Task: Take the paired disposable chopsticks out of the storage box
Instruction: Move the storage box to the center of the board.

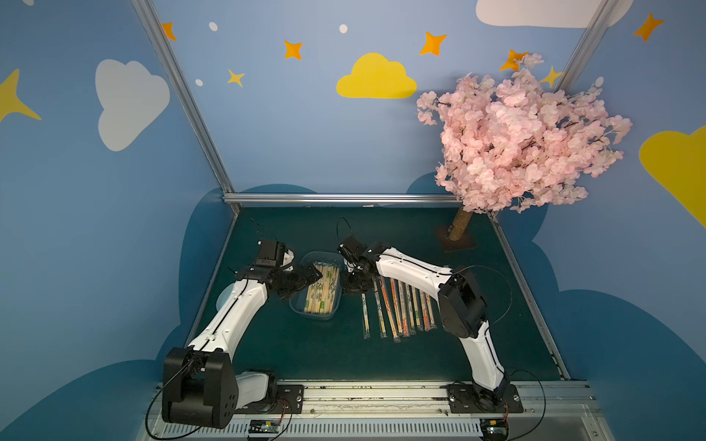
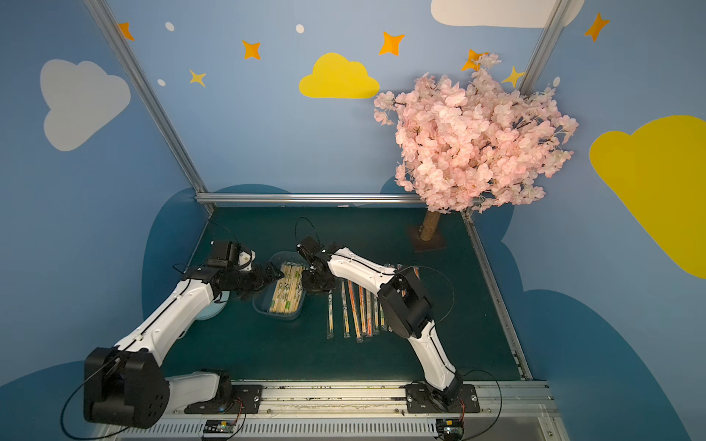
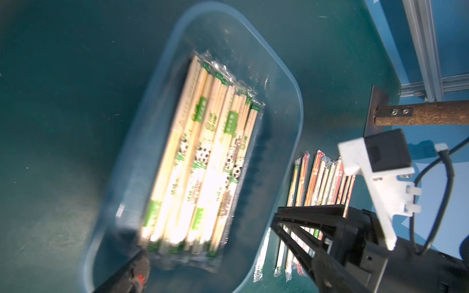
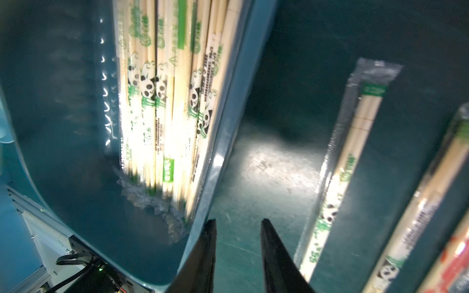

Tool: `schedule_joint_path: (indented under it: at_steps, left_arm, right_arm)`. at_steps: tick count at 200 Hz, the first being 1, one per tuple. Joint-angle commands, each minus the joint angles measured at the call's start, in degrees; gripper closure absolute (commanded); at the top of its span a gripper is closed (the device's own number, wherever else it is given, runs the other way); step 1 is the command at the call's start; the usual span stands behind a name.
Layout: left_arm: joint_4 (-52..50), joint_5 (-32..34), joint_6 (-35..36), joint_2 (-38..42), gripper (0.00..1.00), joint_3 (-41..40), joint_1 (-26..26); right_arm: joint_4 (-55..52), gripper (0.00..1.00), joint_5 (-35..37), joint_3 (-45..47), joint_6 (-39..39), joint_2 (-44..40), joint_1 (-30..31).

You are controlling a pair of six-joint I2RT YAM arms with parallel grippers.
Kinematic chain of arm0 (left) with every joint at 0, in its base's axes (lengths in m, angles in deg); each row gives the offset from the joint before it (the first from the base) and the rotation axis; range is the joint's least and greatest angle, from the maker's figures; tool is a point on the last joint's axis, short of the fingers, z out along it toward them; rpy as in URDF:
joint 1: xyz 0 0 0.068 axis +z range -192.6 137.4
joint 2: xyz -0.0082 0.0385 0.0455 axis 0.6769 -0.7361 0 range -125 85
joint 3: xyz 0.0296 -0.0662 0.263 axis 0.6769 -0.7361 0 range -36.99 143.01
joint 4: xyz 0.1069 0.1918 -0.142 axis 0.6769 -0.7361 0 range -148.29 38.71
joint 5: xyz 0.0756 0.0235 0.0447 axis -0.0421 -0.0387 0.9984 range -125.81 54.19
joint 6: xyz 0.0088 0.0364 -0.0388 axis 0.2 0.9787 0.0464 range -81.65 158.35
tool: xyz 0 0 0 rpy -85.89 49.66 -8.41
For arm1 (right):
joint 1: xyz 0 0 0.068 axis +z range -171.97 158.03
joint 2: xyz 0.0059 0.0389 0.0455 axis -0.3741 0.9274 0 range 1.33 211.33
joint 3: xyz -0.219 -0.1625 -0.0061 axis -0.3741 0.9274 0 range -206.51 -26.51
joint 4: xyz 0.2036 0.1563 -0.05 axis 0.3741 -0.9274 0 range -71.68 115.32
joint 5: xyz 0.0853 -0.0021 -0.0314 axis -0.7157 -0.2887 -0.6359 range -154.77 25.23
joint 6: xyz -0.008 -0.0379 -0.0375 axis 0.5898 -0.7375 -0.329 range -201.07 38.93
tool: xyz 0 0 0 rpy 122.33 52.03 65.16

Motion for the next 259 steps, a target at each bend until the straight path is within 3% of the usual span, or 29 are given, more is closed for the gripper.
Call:
schedule_joint_path:
  at_steps: [1, 41, 69, 86, 188, 227, 259]
  left_arm:
    - [-1.99, 1.08, 1.45, -1.4, 0.0, 2.19, -0.8]
    - [-1.49, 3.12, 3.11, -5.72, 0.03, 4.47, -3.07]
    - [-1.38, 4.32, 3.9, -9.74, 0.17, 6.81, -4.18]
    - [-0.72, 4.88, 4.01, -11.61, 0.22, 7.72, -5.75]
    - [6.34, 4.91, -4.34, -16.86, 0.18, 4.99, -17.99]
    - [12.52, 0.97, -9.65, -17.72, 0.18, 4.22, -21.04]
    - [13.62, -0.2, -10.07, -19.37, 0.18, 7.26, -22.03]
  right_arm:
    - [-0.83, 0.67, -0.63, 0.21, -0.26, -1.11, 0.38]
    - [10.95, 0.67, -2.41, 17.22, 2.46, -12.54, -1.24]
    - [17.64, 0.67, -3.08, 25.79, 4.17, -19.33, -1.53]
    - [16.62, 0.67, -2.99, 25.71, 3.75, -19.51, -1.77]
    - [11.04, 0.67, -1.95, 29.17, 1.12, -22.78, -6.03]
    - [10.64, 0.67, -1.19, 31.76, 1.66, -24.86, -6.75]
    - [10.46, 0.67, -0.59, 32.3, 2.57, -25.56, -6.74]
